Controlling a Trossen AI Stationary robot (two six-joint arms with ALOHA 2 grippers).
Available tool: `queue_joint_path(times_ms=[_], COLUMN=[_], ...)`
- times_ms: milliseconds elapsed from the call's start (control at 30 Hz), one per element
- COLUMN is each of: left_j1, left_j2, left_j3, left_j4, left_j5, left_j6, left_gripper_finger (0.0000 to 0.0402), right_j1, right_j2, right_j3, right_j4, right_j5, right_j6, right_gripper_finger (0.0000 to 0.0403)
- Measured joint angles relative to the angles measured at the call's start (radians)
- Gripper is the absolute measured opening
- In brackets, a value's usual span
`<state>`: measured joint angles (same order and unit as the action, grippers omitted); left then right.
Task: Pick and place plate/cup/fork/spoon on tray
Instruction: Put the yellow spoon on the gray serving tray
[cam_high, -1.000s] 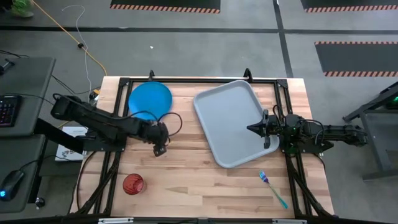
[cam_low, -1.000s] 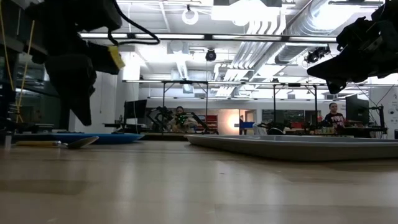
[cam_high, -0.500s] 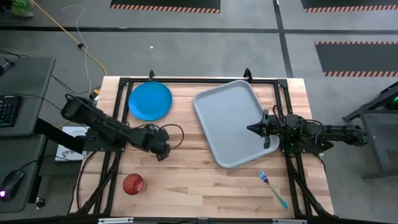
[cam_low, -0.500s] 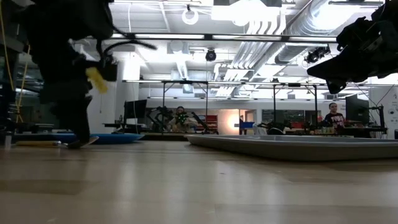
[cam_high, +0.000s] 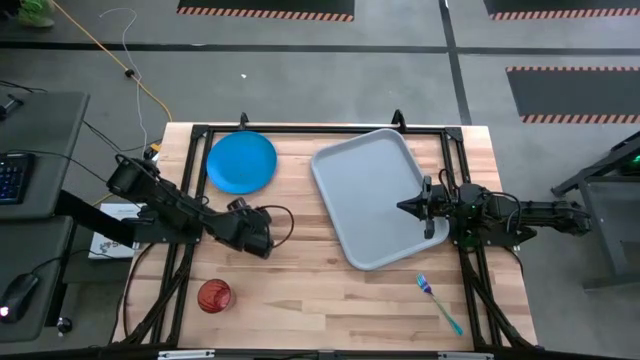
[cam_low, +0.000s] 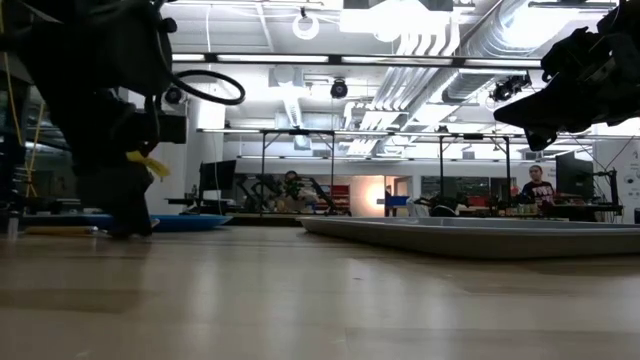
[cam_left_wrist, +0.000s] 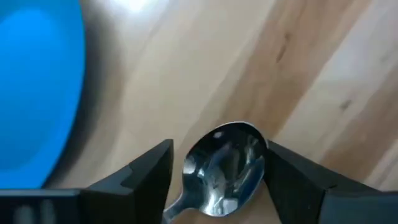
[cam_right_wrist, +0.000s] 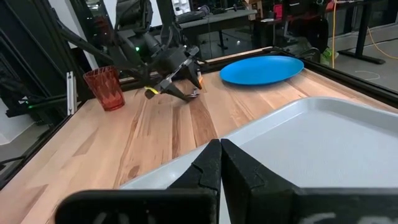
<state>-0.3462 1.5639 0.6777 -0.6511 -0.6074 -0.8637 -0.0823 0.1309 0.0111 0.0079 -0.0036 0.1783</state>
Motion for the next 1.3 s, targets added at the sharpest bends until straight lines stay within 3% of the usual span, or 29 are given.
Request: queue_joint_path(times_ms=[367, 533, 800, 933, 1067, 1167, 1300], left_j1=[0.002, 0.001, -0.004, 0.002, 0.041, 0.092, 0.202], left_j2=[-0.003, -0.041, -0.204, -0.291, -0.354, -0.370, -0.338], left_j3=[-0.013, 0.015, 0.137, 0.186, 0.215, 0.216, 0.217], left_j4=[-0.035, -0.041, -0.018, 0.091, 0.317, 0.526, 0.775], left_j5=[-0.014, 0.001, 0.012, -0.006, -0.003, 0.092, 0.401], left_j6=[-0.014, 0.038, 0.195, 0.368, 0.637, 0.867, 1.059], left_gripper_finger=[0.0011, 0.0008, 0.0002, 0.0001, 0.0001, 0.0001, 0.0001], right_j1=[0.000, 0.000, 0.000, 0.000, 0.000, 0.000, 0.000], right_j2=[0.000, 0.000, 0.000, 0.000, 0.001, 0.000, 0.000], right_j3=[0.000, 0.000, 0.000, 0.000, 0.000, 0.000, 0.000], right_j4=[0.000, 0.000, 0.000, 0.000, 0.000, 0.001, 0.001], right_j5=[0.000, 0.000, 0.000, 0.000, 0.000, 0.000, 0.000], right_j6=[-0.002, -0.002, 0.000, 0.000, -0.001, -0.001, 0.000], right_gripper_finger=[0.0000, 0.0000, 0.0000, 0.0000, 0.0000, 0.0000, 0.0000])
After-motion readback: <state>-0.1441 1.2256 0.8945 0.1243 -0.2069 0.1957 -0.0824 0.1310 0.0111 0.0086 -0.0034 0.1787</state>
